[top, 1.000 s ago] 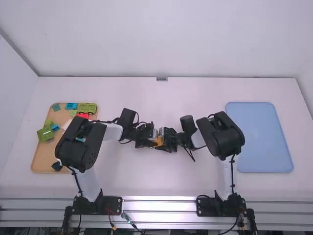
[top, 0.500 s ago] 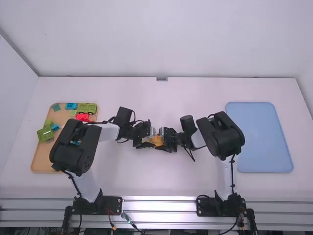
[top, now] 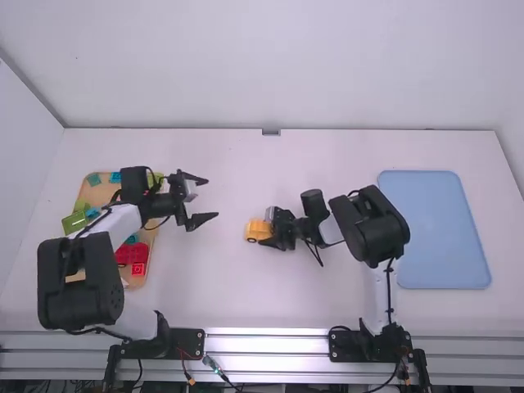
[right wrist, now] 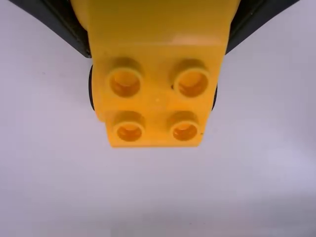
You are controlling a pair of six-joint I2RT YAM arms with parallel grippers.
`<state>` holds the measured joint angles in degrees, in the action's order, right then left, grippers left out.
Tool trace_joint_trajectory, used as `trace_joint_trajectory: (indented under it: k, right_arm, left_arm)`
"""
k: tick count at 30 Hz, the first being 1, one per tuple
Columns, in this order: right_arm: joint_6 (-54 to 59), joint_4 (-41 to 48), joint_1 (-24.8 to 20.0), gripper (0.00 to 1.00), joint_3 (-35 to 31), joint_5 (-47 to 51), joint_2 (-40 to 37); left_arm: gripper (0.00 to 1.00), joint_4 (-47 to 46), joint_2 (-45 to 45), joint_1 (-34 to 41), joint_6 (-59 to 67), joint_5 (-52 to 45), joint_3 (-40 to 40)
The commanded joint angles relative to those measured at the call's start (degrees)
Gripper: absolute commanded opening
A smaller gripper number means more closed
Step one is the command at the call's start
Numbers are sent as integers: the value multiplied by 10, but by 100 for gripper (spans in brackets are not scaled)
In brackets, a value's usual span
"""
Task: Assemble lego blocks to make yellow taxi
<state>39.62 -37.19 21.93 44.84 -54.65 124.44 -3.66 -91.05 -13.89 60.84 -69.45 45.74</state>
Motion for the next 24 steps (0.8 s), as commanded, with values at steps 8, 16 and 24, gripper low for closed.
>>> trace_joint_trajectory:
  k: [8,16,24]
  right_arm:
    - [-87,196,-164,42,21,178,-232]
    - [-115,291,-361,41,20,372,-339]
    - [-181,271,-535,49,20,367,-253]
  left_arm:
    - [99,10,6,-15,-51,56,-29]
    - [99,95,6,-15,-51,89,-65]
    - [99,273,6,-15,-280,130,-105]
